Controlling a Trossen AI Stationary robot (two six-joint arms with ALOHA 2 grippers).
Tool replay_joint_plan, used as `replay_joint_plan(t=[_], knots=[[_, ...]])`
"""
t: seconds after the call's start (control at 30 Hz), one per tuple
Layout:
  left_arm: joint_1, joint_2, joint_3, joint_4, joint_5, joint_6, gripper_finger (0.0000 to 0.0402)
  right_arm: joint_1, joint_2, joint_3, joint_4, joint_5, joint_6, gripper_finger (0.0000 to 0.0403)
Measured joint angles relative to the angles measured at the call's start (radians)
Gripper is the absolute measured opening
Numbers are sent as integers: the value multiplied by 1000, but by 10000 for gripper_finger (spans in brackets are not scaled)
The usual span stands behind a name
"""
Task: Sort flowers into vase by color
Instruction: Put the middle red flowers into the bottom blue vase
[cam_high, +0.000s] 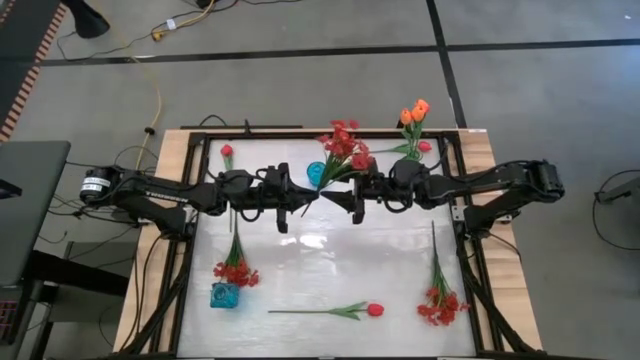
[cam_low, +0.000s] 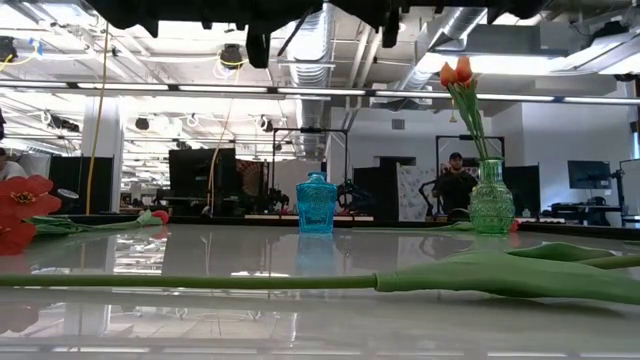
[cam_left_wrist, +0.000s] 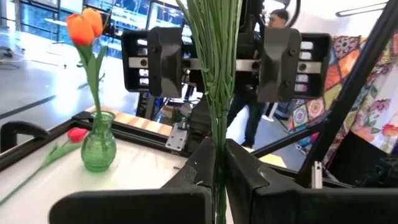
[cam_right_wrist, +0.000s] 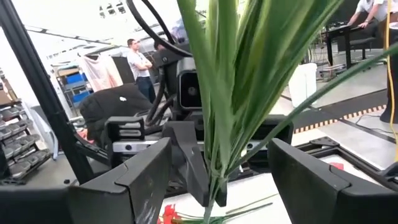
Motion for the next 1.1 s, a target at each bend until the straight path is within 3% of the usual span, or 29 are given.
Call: replay_joint_plan(t=[0.33, 0.83, 1.0, 1.1], knots=[[0, 0, -1, -11, -9, -2, 2, 2, 85, 78, 23, -2, 23, 267], [0, -1, -1, -1, 18, -2, 5, 2, 49, 84, -105, -5, 15, 92], [0, -1, -1, -12, 25, 8, 37, 1, 50, 84, -105, -9, 15, 41], [6, -1, -1, -25, 79, 6, 68, 5, 50, 84, -113, -32, 0, 39]])
